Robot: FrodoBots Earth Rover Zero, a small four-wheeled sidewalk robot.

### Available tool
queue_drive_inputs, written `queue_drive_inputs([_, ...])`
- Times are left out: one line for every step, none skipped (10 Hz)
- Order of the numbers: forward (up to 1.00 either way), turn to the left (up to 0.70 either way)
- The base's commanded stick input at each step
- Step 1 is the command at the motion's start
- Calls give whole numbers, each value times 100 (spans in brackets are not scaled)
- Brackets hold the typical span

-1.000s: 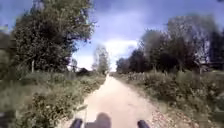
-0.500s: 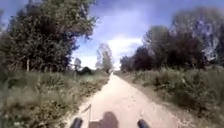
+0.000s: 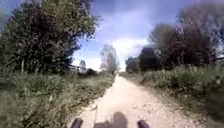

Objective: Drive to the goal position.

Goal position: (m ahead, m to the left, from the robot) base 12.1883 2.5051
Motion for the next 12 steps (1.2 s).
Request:
queue_drive_inputs([100,-40])
queue_drive_inputs([100,-27])
queue_drive_inputs([100,-1])
queue_drive_inputs([100,-38])
queue_drive_inputs([100,-11])
queue_drive_inputs([100,-21])
queue_drive_inputs([100,-30])
queue_drive_inputs([100,-5])
queue_drive_inputs([100,-26])
queue_drive_inputs([100,-5])
queue_drive_inputs([100,0])
queue_drive_inputs([100,-32])
